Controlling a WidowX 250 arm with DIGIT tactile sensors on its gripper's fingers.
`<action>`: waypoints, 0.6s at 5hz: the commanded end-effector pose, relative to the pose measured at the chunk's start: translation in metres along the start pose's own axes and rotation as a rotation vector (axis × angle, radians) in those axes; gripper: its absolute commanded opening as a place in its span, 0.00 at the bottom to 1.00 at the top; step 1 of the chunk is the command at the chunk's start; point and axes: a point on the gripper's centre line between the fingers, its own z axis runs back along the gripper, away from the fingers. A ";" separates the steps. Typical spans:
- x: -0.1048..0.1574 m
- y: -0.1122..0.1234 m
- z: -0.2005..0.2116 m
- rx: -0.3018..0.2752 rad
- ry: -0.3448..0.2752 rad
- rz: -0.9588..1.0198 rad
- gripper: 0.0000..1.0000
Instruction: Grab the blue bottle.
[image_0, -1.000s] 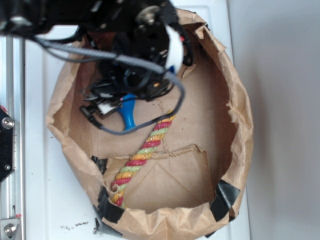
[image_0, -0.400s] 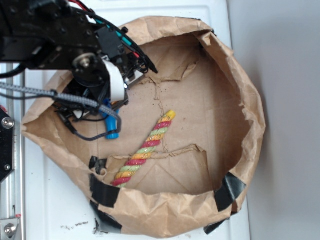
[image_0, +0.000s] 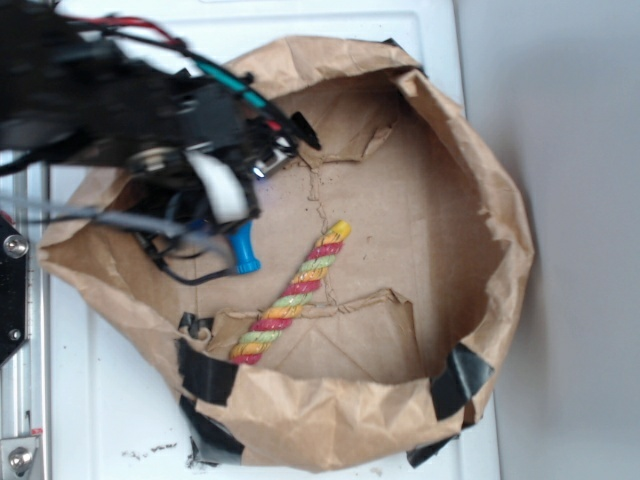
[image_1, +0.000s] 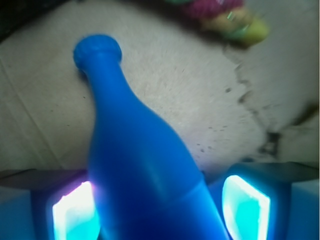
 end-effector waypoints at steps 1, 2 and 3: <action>0.007 -0.001 0.028 0.004 -0.068 0.024 0.00; 0.005 0.009 0.066 -0.010 -0.142 0.112 0.00; 0.009 0.021 0.109 -0.013 -0.202 0.219 0.00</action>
